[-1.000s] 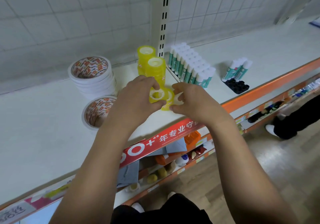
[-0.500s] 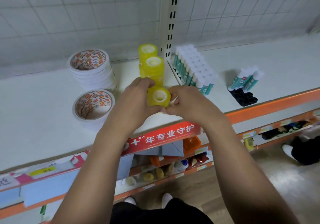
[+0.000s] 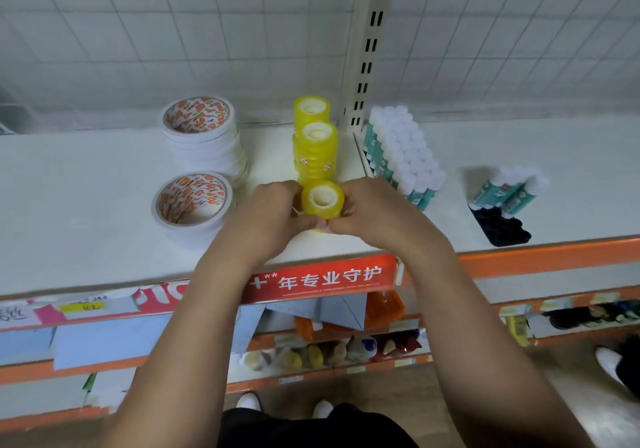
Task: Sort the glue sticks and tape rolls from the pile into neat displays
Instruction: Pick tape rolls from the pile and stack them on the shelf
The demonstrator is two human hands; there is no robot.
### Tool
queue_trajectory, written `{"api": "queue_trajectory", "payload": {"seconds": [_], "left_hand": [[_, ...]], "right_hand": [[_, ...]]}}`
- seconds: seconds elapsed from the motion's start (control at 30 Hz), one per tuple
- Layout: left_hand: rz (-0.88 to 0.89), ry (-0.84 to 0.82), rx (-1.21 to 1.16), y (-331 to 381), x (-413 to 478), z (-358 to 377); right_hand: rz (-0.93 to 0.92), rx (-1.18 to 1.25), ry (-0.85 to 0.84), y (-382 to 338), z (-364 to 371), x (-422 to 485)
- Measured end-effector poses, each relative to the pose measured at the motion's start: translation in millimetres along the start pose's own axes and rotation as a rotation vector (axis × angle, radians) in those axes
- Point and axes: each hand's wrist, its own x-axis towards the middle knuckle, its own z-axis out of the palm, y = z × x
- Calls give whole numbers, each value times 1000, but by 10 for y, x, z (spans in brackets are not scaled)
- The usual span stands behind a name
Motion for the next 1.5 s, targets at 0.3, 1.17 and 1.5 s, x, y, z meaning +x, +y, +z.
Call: {"api": "queue_trajectory", "payload": {"seconds": [0.3, 1.17, 1.5], "left_hand": [[-30, 66, 36, 35, -18, 43], [-412, 267, 326, -803, -1606, -913], [-592, 450, 407, -2171, -2782, -1769]], "right_hand": [[-46, 84, 55, 22, 71, -42], [-509, -260, 43, -1730, 636, -58], [-661, -232, -60, -3357, 2013, 180]]}}
